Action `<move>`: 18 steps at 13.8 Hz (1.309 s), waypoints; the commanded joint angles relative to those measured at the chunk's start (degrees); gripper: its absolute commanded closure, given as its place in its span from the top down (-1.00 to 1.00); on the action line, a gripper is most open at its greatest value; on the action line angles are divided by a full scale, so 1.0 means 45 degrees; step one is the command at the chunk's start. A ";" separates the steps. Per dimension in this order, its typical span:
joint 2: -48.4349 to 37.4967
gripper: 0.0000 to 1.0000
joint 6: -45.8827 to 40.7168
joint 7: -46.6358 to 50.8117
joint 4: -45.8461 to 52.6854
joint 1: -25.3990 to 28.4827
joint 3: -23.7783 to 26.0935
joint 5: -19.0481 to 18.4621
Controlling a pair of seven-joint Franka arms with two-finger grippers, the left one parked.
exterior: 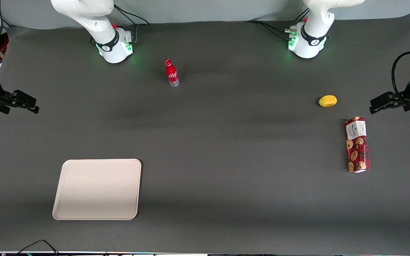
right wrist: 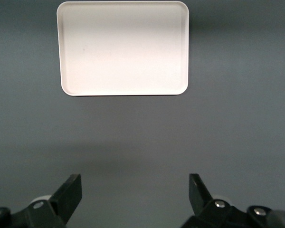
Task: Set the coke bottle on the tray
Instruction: 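Move the right gripper toward the red Coca-Cola bottle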
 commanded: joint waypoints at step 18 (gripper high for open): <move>-0.2701 1.00 0.3834 0.7773 -0.6504 0.0221 0.8839 0.3214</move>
